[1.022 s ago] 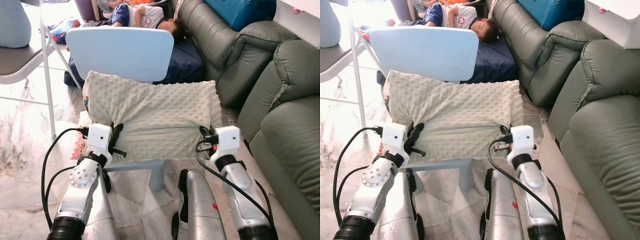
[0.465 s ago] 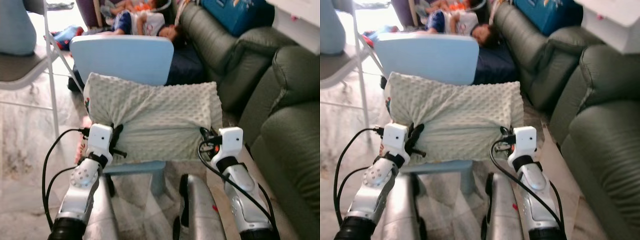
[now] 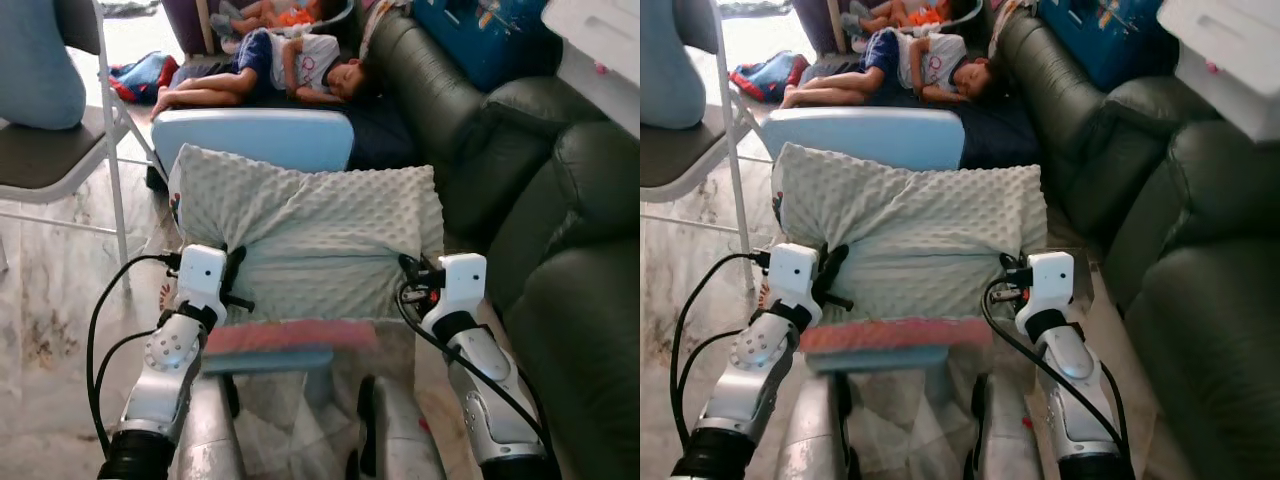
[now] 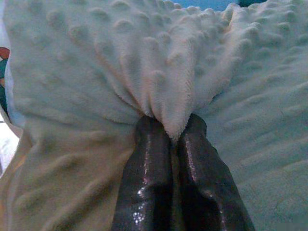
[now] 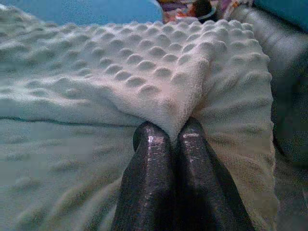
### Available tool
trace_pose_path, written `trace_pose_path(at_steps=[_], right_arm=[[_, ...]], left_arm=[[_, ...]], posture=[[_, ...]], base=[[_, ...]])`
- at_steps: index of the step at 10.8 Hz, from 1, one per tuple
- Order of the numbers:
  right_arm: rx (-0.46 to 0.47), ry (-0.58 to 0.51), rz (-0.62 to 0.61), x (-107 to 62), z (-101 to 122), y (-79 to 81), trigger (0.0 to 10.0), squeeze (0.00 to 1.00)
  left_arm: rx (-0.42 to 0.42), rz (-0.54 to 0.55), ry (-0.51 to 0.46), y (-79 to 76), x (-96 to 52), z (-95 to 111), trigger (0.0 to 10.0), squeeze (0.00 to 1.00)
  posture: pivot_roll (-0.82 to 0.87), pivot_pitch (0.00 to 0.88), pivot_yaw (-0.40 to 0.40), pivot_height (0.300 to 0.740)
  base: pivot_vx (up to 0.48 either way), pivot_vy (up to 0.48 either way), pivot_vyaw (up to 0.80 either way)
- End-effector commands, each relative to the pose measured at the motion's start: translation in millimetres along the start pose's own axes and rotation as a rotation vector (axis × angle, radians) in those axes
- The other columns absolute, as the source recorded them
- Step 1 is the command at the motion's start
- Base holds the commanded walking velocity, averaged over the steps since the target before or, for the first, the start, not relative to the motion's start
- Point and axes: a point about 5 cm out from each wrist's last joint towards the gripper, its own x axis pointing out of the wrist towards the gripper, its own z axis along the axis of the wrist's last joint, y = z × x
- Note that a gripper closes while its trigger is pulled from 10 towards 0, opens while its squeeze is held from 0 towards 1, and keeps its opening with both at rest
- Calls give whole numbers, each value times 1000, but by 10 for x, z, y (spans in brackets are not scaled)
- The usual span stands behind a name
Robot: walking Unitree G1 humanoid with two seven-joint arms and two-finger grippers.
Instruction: Move the pillow to the sofa
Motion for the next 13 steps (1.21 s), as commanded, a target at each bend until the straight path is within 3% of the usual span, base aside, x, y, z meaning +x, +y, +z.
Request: trace_pose_path(at_steps=[1, 3, 7, 13], right_arm=[[-9, -48, -78, -52, 100, -173, 10000, 0], [-13, -58, -85, -47, 122, -204, 10000, 0], [-12, -57, -85, -26, 127, -202, 10000, 0], [-2, -43, -82, -27, 93, -200, 10000, 0]], left_arm=[[-6, 109, 29, 220, -49, -47, 10000, 0], [-8, 108, 28, 201, -38, -45, 10000, 0], [3, 105, 28, 192, -11, -48, 10000, 0], [5, 101, 51, 178, -9, -97, 10000, 0]], posture=[[-27, 0, -45, 661], [-31, 0, -43, 661], [-31, 0, -44, 740], [-35, 0, -41, 740]], base=[[0, 0, 0], [0, 0, 0], [0, 0, 0], [0, 0, 0]])
